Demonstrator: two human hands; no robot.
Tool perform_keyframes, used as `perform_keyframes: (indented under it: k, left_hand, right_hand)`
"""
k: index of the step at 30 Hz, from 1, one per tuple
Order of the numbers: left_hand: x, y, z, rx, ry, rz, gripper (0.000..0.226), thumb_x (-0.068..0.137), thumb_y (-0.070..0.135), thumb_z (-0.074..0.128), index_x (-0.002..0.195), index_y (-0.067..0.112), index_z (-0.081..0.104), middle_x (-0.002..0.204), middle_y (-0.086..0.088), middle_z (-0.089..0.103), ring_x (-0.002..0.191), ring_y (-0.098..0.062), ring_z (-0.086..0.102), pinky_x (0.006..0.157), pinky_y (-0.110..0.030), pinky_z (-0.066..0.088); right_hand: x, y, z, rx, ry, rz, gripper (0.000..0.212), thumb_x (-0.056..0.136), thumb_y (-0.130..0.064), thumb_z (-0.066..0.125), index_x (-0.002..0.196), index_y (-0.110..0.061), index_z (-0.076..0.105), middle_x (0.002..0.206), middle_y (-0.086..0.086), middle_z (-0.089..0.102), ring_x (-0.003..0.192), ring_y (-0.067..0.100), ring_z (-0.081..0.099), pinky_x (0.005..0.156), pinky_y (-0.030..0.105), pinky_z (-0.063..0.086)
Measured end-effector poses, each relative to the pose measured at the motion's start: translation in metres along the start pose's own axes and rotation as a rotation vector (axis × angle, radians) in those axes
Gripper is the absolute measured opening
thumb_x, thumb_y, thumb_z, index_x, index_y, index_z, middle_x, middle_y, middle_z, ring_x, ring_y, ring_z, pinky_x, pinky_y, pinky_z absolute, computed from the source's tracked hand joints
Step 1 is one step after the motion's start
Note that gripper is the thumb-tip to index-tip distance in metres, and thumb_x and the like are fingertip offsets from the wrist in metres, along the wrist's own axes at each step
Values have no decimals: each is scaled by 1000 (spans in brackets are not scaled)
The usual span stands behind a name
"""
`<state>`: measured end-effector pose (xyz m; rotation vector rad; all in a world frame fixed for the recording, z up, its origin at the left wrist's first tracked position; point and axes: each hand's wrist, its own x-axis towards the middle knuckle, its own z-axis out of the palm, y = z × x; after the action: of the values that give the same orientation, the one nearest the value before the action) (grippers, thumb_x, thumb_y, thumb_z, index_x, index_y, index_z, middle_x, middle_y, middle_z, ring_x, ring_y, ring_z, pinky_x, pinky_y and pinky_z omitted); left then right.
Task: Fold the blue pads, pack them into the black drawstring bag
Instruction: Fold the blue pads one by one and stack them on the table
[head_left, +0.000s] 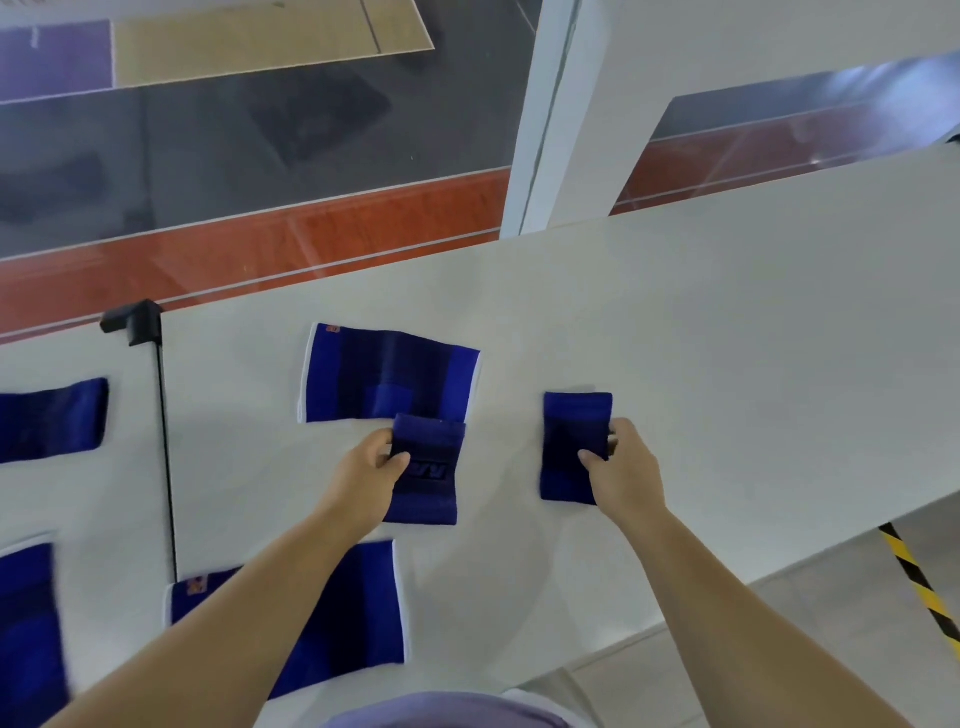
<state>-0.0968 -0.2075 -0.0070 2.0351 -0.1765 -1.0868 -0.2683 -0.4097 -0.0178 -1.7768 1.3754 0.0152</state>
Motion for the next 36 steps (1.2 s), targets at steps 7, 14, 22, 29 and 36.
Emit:
perform_keyframes:
  k: [7, 14, 22, 29, 36]
  left_hand:
    - [-3, 0, 1, -202, -50, -78, 23, 99, 16, 43, 97, 27, 63, 102, -12, 69, 100, -36, 65, 89, -53, 54]
    - [-9, 4, 5, -388, -114, -108, 29, 102, 15, 34, 107, 21, 62, 106, -11, 68, 96, -33, 65, 78, -44, 56]
    - [-15, -2, -7, -296, -10, -86, 28, 101, 16, 38, 100, 25, 64, 95, -7, 70, 88, -29, 67, 81, -46, 57]
    - [-26, -21, -38, -119, 158, -51, 26, 99, 15, 39, 88, 22, 62, 86, -12, 67, 77, -27, 62, 79, -50, 51]
    - [-37, -35, -69, -220, 240, -64, 26, 100, 16, 40, 93, 28, 61, 92, -6, 70, 88, -27, 66, 81, -44, 54]
  right_hand:
    - [-20, -14, -13, 445, -225, -47, 23, 88, 0, 60, 96, -21, 60, 94, 2, 72, 85, 20, 70, 65, 29, 56]
    - [-33, -39, 16, 503, -478, -52, 24, 85, 2, 63, 103, -14, 62, 101, 11, 73, 92, 27, 71, 79, 42, 59]
    - [-31, -45, 37, 348, -372, -122, 22, 86, -3, 64, 95, -23, 61, 97, 1, 70, 92, 23, 67, 80, 39, 58]
    - [-34, -32, 44, -159, -273, -207, 36, 84, -23, 68, 116, -17, 52, 107, -5, 58, 100, 21, 58, 77, 27, 49]
    - [-57, -64, 51, -325, -86, -487, 43, 85, -27, 65, 123, -13, 50, 121, 4, 53, 112, 23, 48, 90, 31, 44]
